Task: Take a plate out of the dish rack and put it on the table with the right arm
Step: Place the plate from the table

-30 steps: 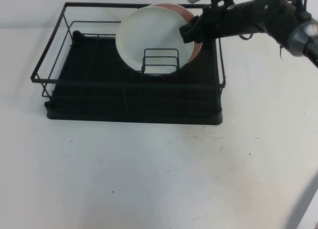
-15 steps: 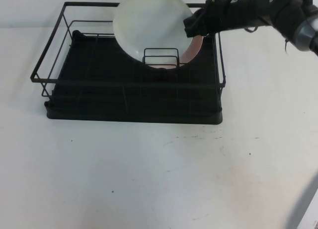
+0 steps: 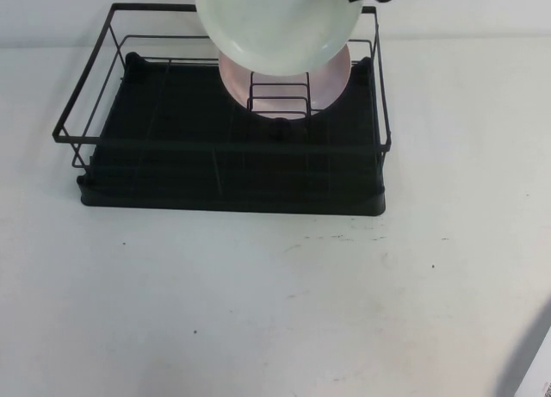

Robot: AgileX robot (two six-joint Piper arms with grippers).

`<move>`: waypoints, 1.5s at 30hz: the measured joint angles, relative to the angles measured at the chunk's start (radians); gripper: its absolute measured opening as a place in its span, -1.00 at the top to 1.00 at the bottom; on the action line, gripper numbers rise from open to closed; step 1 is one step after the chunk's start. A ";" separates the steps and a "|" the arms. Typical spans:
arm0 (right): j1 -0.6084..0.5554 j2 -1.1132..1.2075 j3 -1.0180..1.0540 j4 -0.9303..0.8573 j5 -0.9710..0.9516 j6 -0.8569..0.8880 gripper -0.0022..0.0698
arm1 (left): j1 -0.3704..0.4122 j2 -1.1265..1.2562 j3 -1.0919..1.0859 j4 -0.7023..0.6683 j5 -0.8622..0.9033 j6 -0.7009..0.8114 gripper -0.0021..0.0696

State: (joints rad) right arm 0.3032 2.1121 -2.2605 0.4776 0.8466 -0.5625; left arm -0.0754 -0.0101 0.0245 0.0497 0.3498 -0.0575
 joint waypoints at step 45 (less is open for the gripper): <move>0.136 -0.872 1.136 -0.032 0.061 0.572 0.86 | 0.000 0.000 0.000 0.000 0.000 0.000 0.95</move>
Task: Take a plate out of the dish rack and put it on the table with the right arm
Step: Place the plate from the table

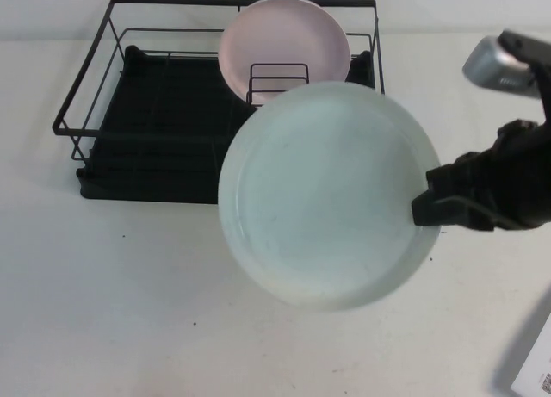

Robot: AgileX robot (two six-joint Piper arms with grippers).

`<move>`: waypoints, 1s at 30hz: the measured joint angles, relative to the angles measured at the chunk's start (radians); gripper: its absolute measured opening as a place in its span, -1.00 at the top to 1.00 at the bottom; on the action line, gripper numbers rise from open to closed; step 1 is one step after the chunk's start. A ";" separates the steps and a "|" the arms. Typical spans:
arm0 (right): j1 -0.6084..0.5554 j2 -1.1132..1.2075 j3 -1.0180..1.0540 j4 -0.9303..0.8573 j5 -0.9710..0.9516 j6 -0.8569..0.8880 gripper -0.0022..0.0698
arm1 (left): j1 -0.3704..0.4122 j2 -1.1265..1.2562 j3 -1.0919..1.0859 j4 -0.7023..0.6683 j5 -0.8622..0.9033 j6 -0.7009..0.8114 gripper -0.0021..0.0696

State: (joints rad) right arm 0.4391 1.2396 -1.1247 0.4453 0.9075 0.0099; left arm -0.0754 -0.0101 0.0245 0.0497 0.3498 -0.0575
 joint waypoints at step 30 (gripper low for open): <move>0.039 0.502 0.066 0.312 -0.262 -0.096 0.86 | 0.000 0.000 0.000 0.000 0.000 0.000 0.95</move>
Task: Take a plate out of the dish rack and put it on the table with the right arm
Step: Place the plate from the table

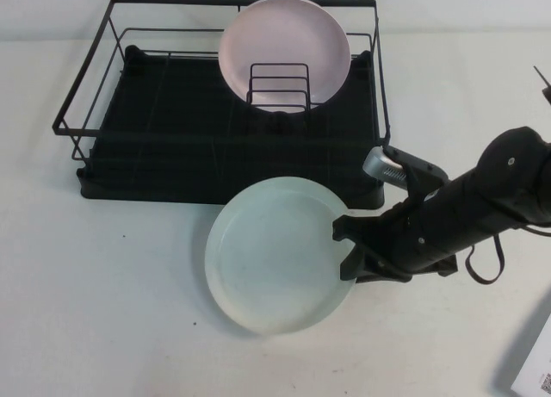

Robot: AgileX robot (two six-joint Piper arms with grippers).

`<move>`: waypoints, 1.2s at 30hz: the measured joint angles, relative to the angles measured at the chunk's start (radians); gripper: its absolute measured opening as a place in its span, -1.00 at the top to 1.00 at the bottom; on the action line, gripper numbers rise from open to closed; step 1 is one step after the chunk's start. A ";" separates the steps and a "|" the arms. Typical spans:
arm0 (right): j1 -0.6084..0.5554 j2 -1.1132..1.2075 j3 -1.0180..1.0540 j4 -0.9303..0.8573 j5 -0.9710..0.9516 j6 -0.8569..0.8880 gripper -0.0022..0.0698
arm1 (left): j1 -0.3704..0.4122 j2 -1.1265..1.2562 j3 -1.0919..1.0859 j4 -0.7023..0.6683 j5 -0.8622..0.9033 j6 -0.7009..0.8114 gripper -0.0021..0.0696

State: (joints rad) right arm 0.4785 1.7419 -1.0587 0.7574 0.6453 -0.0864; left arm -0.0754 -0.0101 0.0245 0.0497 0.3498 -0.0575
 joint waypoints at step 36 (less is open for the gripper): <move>0.001 -0.101 -0.007 -0.163 -0.009 -0.002 0.11 | 0.000 0.000 0.000 0.000 0.000 0.000 0.95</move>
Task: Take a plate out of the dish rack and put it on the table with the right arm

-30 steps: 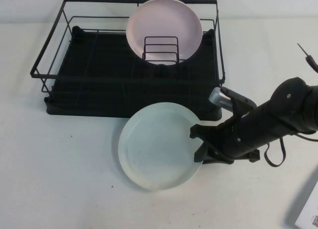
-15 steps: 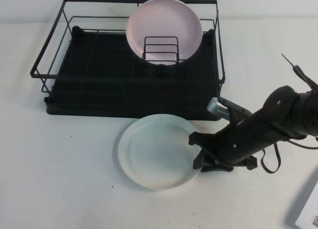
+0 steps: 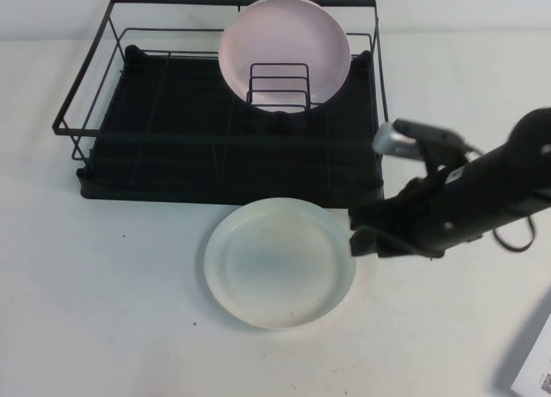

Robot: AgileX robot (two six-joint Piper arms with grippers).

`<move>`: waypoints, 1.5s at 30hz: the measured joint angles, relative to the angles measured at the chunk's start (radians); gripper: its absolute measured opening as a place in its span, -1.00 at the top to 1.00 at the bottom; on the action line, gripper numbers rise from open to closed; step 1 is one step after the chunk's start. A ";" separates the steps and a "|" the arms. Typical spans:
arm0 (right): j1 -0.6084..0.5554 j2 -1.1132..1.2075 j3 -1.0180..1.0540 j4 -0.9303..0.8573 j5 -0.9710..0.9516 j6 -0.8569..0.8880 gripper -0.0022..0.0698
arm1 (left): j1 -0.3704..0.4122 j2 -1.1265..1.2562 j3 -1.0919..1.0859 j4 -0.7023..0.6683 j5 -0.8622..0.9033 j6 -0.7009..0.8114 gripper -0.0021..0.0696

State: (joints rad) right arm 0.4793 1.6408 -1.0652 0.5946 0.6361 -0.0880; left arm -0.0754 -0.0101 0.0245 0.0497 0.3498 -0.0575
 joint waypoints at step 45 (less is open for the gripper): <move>-0.391 -1.413 0.896 -0.564 -0.342 0.130 0.99 | 0.000 0.000 0.000 0.000 0.000 0.000 0.95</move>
State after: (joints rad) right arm 0.0878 0.2273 -0.1696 0.0308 0.2937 0.0420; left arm -0.0754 -0.0101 0.0245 0.0497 0.3498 -0.0575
